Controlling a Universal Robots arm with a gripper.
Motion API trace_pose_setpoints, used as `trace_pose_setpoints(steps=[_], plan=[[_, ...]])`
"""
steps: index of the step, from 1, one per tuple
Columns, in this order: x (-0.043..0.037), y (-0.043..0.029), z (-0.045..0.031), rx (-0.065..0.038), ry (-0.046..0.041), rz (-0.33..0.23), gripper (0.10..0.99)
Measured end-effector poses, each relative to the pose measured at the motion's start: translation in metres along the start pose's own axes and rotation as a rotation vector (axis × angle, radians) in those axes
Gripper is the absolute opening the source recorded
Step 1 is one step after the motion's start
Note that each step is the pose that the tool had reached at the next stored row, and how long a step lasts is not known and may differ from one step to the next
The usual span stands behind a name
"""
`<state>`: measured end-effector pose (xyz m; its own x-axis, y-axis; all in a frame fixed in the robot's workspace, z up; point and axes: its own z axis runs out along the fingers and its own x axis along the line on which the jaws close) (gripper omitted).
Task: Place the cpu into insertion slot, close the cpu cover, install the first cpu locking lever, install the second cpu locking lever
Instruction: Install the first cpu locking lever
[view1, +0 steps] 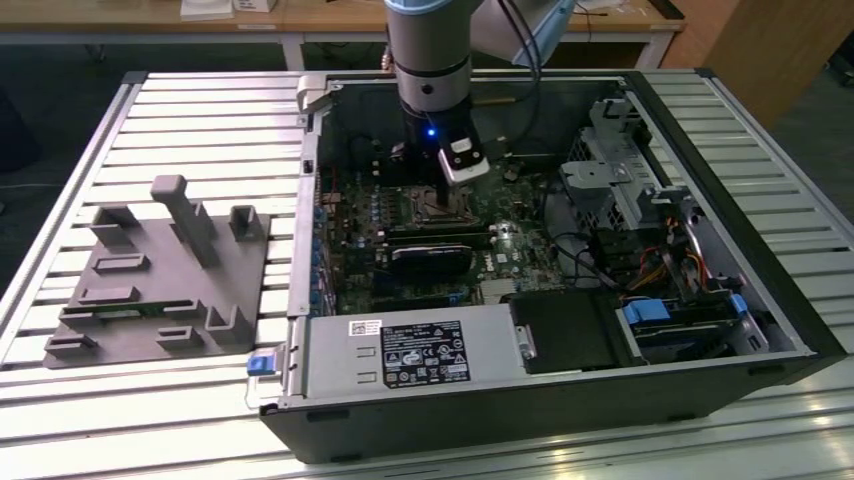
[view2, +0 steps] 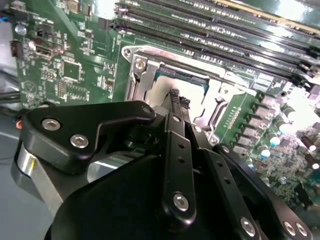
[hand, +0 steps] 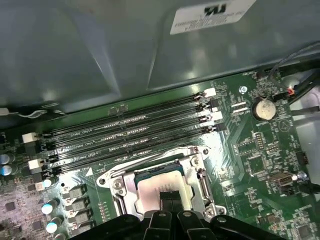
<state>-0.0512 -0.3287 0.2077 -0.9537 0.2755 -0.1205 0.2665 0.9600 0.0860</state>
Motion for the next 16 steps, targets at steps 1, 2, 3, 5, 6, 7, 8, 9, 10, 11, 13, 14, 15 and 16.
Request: trace_pose_setpoints(steps=[1,2,3,5,6,7,8,9,10,11,13,14,15,16], plan=[[-0.0003,0.0002,-0.0029,0.000,0.0000,0.000,0.106],[-0.0006,0.0004,-0.0055,0.000,0.0000,0.000,0.106],[-0.0010,0.0007,-0.0083,0.000,0.0000,0.000,0.106],[-0.0017,0.0012,-0.0141,0.000,0.0001,0.000,0.106],[-0.0020,0.0014,-0.0168,0.000,0.0000,0.000,0.106],[-0.0024,0.0017,-0.0197,0.000,0.0000,0.000,0.106],[-0.0027,0.0019,-0.0221,0.000,0.0000,0.000,0.106],[-0.0029,0.0021,-0.0242,0.000,0.0000,0.000,0.106],[-0.0031,0.0022,-0.0258,0.000,0.0001,0.000,0.106],[-0.0032,0.0023,-0.0267,0.000,0.0001,0.000,0.106],[-0.0033,0.0023,-0.0269,0.000,0.0000,0.000,0.106],[-0.0033,0.0023,-0.0269,0.000,0.0000,0.000,0.106],[-0.0033,0.0023,-0.0269,0.000,0.0000,0.000,0.106],[-0.0033,0.0023,-0.0270,0.000,0.0000,0.000,0.106]])
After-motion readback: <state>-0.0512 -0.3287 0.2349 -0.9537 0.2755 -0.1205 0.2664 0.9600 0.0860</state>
